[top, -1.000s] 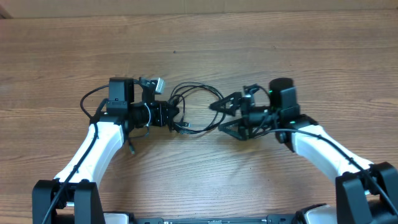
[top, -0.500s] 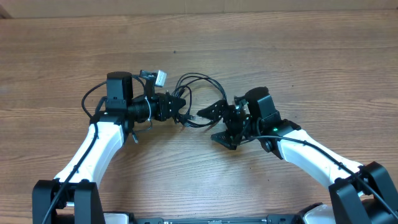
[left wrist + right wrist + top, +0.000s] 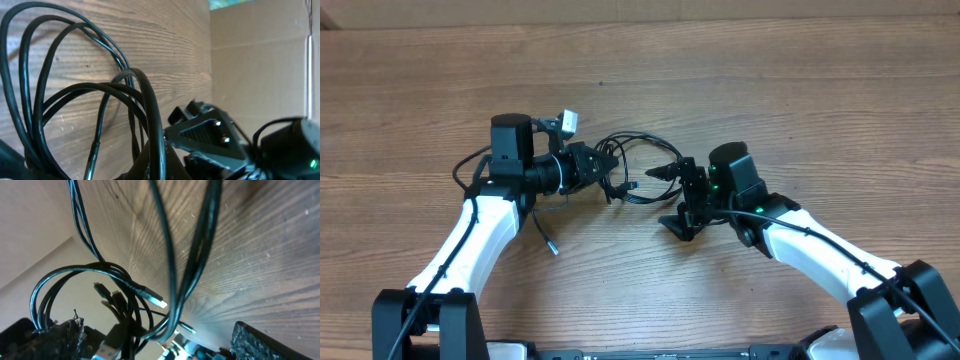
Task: Untangle cables
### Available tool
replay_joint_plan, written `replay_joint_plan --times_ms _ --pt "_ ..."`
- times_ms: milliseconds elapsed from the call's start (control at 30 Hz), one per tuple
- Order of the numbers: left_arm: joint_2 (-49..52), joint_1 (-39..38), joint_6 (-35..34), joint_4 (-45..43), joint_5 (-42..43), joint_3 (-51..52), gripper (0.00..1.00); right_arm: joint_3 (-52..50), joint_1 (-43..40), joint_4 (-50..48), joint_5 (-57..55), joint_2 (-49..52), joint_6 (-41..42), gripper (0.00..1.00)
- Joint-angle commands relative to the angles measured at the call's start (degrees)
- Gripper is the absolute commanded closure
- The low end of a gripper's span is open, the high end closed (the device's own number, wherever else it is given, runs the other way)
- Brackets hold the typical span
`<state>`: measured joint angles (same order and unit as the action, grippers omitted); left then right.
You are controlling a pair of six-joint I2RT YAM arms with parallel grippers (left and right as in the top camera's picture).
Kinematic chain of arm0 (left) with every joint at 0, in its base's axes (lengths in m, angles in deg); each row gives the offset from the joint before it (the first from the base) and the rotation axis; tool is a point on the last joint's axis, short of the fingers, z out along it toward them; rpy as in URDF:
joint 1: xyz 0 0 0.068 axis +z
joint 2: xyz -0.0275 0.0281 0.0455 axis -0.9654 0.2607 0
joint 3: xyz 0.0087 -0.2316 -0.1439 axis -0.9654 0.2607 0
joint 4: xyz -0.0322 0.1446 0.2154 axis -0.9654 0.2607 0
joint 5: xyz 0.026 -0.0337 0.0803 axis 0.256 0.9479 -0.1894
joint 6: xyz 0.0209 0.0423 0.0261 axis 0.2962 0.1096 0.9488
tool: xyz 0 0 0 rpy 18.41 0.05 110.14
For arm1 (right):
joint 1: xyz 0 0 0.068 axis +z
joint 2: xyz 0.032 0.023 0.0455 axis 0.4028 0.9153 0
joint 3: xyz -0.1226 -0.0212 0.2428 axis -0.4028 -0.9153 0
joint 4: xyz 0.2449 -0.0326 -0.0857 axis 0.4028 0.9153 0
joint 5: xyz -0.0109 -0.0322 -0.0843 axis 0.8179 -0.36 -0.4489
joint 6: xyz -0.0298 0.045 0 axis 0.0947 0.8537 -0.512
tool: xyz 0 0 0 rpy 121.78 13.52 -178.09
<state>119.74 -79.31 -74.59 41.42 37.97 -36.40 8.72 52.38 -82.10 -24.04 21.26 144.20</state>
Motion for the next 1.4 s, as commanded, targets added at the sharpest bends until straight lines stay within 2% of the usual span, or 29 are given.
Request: replay_joint_plan --times_ms 0,67,167,367,467,867,933,1033,1133,1233,1367 --pt "0.2 -1.4 -7.6 -0.6 0.5 0.0 0.96 0.4 2.8 -0.2 -6.0 -0.6 6.9 0.03" --pt "0.2 -2.3 -7.5 -0.7 0.5 0.0 0.96 0.4 3.9 -0.2 -8.6 -0.6 6.8 0.07" --pt "0.2 -3.4 -7.6 -0.6 0.6 0.0 0.96 0.4 4.8 -0.2 -10.9 -0.6 6.8 0.21" --pt "0.2 -4.5 -9.1 -1.1 0.7 0.0 0.96 0.4 4.8 1.6 -12.4 -0.6 6.8 0.73" --pt "0.2 -4.5 -9.1 -1.1 0.7 0.0 0.96 0.4 4.8 3.8 -13.2 -0.6 6.8 0.95" --pt "0.2 -4.5 -9.1 -1.1 0.0 0.0 0.96 0.4 4.8 4.3 -13.0 -0.6 6.6 0.96" --pt "0.2 -4.5 -5.5 -1.0 -2.2 0.0 0.96 0.4 4.7 4.2 -11.6 -0.6 6.6 0.96" --pt "0.2 -4.5 3.4 -0.8 -3.6 0.0 0.96 0.4 4.6 2.5 -8.8 -0.6 6.6 0.96" --pt "0.2 -4.5 8.8 1.5 -9.9 0.0 0.96 0.4 4.6 -1.8 -5.2 -0.6 6.6 0.96" --pt "0.2 -4.5 9.1 4.9 -19.8 0.0 0.96 0.4 4.0 -5.5 -1.1 -0.6 6.6 0.96" --pt "0.2 -4.5 11.3 9.9 -26.4 0.0 0.96 0.4 2.3 -6.9 4.2 -0.6 6.6 0.96"
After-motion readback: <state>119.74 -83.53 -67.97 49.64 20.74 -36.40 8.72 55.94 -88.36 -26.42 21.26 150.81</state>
